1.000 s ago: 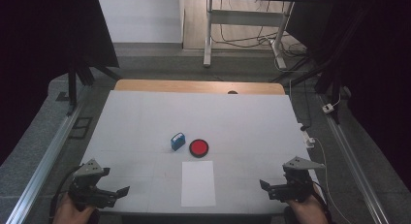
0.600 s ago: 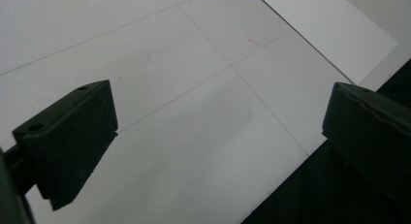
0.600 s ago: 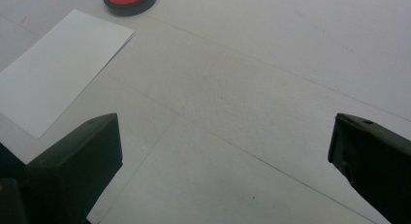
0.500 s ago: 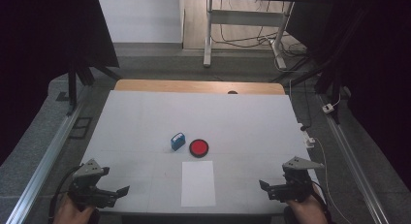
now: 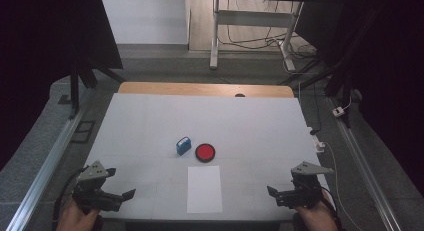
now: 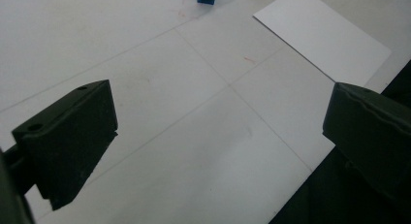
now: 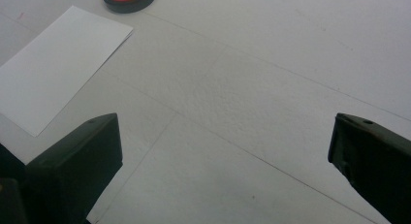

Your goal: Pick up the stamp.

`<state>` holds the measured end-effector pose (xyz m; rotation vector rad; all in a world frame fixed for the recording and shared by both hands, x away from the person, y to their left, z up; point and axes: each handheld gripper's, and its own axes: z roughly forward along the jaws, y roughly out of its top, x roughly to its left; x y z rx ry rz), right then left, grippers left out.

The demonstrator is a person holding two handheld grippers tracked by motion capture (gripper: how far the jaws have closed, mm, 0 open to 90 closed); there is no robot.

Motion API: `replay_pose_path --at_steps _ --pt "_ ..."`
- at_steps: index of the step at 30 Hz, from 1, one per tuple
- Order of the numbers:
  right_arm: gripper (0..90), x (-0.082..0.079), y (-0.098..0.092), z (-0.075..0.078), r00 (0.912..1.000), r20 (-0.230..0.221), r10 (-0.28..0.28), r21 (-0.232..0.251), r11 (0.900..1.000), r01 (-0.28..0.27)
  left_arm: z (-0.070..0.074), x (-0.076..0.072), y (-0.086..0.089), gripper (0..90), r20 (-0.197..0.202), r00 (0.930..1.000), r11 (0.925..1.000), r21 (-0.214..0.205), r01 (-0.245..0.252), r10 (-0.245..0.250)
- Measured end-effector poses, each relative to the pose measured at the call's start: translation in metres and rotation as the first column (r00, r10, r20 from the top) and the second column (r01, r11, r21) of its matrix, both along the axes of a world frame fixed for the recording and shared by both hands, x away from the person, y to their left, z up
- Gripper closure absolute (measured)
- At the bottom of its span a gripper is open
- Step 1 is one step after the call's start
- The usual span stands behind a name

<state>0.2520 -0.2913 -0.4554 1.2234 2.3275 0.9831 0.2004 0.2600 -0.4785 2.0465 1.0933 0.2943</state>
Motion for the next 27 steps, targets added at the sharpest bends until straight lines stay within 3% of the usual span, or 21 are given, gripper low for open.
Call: replay_pose_path --at_steps 5,10,18,27 --pt "0.0 0.0 0.001 0.0 1.0 0.0 0.001 -0.007 1.0 -0.001 0.0 0.004 -0.003 0.0 0.015 0.9998 0.9998 0.012 0.015 -0.015" --pt "0.0 0.0 0.001 -0.001 1.0 0.0 -0.001 -0.007 1.0 0.001 0.001 0.01 -0.006 0.0 0.031 0.9989 0.9994 -0.005 0.034 -0.034" --pt "0.0 0.001 0.002 -0.001 1.0 -0.001 0.002 -0.015 0.9999 -0.002 0.0 0.021 -0.012 0.0 0.014 0.9986 0.9978 -0.042 0.051 -0.051" --pt "0.0 0.001 0.002 -0.001 1.0 -0.005 0.004 -0.019 0.9998 -0.004 0.0 0.035 -0.024 0.0 0.004 0.9979 0.9974 -0.03 0.065 -0.065"
